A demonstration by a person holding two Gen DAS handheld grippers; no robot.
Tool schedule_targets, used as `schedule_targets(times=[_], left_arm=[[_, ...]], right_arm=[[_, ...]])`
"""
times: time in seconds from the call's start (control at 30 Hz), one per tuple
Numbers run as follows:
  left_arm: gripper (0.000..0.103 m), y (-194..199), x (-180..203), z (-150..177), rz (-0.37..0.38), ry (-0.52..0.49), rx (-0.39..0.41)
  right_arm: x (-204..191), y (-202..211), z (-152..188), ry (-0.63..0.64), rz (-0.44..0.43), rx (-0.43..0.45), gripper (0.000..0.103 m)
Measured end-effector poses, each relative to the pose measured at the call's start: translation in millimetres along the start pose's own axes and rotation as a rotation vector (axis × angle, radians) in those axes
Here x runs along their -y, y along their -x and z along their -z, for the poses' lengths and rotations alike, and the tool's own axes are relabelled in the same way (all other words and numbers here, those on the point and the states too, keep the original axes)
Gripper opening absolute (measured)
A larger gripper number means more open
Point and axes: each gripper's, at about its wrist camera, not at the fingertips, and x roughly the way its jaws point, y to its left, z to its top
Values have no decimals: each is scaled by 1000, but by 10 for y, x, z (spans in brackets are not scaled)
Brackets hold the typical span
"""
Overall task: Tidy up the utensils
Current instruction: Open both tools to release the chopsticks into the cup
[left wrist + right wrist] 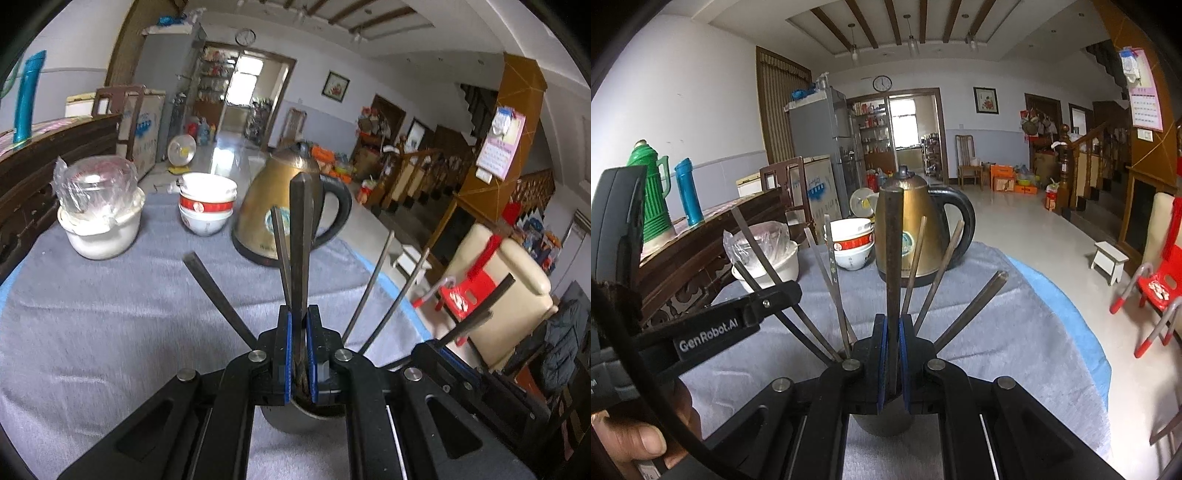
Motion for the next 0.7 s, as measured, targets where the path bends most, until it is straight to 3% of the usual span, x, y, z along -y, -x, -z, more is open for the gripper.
schedule_targets(times=[0.13,0.17,0.27,0.33,0.4,0.43,0.47,0.5,0.7], left_arm=[[8,-5,-19,10,-13,18,-38],[12,19,-27,-2,-9,26,-35],[44,254,-64,-72,-12,49,29],[49,426,-100,-111,-27,53,76],[55,578,-144,-123,-46,58,104],[57,642,-164,-116,-55,60,113],[60,679,-180,-117,-63,61,118],[62,748,-202,-99,-76,63,129],[71,913,-233,90,-131,25,114]], right_arm=[[47,-66,13,-33,-26,-52,9],[52,-63,11,-40,-32,-57,9],[96,10,-19,-65,-34,-55,10],[113,138,-53,-70,-9,-22,14],[140,258,-89,-80,8,6,28],[150,329,-103,-84,21,24,48],[148,380,-111,-85,32,38,74],[143,465,-114,-83,48,68,80],[103,788,-69,-79,58,125,81]])
